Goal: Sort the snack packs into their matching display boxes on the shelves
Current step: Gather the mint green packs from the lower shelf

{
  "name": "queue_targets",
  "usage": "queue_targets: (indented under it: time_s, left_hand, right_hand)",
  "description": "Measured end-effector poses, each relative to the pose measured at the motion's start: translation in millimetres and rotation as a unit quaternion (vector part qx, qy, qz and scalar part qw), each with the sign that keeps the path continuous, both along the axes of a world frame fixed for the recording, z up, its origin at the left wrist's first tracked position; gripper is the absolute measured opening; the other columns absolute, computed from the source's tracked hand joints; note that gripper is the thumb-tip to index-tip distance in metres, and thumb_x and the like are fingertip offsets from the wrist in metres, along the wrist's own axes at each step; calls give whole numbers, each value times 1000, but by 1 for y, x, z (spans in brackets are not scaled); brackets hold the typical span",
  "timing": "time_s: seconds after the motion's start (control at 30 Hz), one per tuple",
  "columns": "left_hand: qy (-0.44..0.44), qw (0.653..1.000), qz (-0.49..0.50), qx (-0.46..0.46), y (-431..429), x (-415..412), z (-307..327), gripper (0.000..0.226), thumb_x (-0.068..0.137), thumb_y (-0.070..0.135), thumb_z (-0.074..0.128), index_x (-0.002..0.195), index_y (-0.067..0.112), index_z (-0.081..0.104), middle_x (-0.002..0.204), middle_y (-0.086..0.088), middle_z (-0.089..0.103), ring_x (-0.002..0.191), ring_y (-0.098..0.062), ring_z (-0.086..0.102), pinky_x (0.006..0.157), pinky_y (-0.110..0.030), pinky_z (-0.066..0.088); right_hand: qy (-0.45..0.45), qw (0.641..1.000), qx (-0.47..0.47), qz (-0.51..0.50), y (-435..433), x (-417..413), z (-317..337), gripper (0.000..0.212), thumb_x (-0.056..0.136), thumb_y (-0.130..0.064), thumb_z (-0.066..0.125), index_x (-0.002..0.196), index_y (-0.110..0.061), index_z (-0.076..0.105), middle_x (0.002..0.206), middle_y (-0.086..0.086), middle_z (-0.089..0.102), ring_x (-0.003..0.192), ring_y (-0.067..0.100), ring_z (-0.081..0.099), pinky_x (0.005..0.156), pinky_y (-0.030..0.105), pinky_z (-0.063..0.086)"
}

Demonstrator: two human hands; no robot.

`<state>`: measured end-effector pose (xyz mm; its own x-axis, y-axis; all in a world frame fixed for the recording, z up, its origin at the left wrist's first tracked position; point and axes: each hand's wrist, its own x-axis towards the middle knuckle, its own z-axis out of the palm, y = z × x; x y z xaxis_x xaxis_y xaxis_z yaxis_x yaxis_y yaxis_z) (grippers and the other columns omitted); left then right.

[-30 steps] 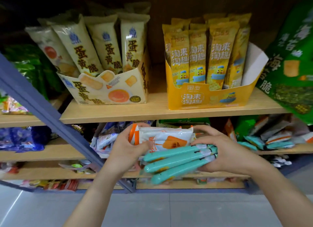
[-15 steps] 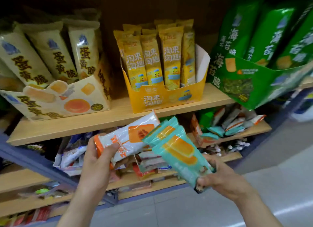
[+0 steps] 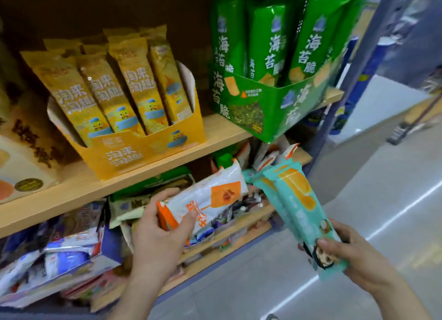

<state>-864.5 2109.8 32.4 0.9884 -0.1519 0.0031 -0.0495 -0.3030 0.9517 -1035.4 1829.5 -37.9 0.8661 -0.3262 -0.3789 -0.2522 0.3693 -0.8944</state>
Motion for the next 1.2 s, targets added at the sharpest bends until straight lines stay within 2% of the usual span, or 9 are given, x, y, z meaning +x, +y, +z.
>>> queue_targets:
  time_s: [0.13,0.2,0.3,0.43,0.6,0.73,0.87,1.03,1.2]
  left_hand:
    - [-127,985,-72,97,-56,-12,6,37,77,30,77,104,48,58,62,21,58,59,-2,55,49,-16,45]
    - [-225,955,-91,168,-81,-9,4,47,76,32,76,119,41,59,78,23,62,67,1,57,55,-12,46]
    - [-326,909,-80,245,-111,4,-7,57,70,15,83,123,18,64,97,3,72,72,1,53,61,-14,44]
    - [-376,869,-89,310,-129,28,-32,63,62,6,88,121,10,66,109,-8,72,91,-22,70,73,-30,57]
    - [-363,810,-196,417,-158,43,-55,71,56,15,93,121,15,66,122,-5,68,112,-27,65,77,-43,61]
    - [-329,813,-188,443,-191,56,-46,67,74,12,75,135,29,54,135,2,60,123,-24,57,87,-40,56]
    - [-232,832,-219,453,-211,87,-44,61,83,14,63,139,35,47,130,-5,62,114,-28,59,89,-38,51]
    - [-137,783,-225,563,-217,104,-62,73,86,13,58,150,30,29,130,-11,58,114,-34,54,89,-40,48]
    - [-205,878,-128,413,-207,69,-49,57,79,5,63,133,19,51,127,-5,58,118,-25,50,95,-36,46]
  right_hand:
    - [-7,999,-19,-45,-37,-9,0,92,32,-36,99,112,-3,69,101,32,68,85,37,66,63,35,57]
    - [-9,999,-13,-45,-55,-10,0,90,33,-36,99,113,-7,70,103,31,69,86,38,66,65,37,57]
    - [0,999,-12,-41,-83,-10,-1,80,39,-28,94,113,-9,70,102,28,70,80,35,66,61,37,57]
    - [-3,1000,-14,-14,-111,-8,-1,75,40,-29,94,108,-7,71,98,27,70,74,32,66,58,33,56]
    - [-15,1000,9,24,-128,-1,-1,60,44,-18,87,103,-12,75,91,21,72,71,28,68,57,31,57]
    - [-11,999,7,42,-137,4,-8,73,43,-23,92,112,-11,71,97,21,72,76,29,68,60,32,56]
    - [-13,998,8,60,-141,8,-10,62,51,-14,88,111,-15,73,101,19,73,80,28,69,64,31,57]
    - [-11,995,9,99,-138,16,-13,66,49,-18,90,112,-15,72,102,22,72,79,31,68,65,32,57]
    - [-15,993,-17,115,-132,24,-10,68,44,-23,90,110,-18,73,100,18,74,79,31,70,63,31,57]
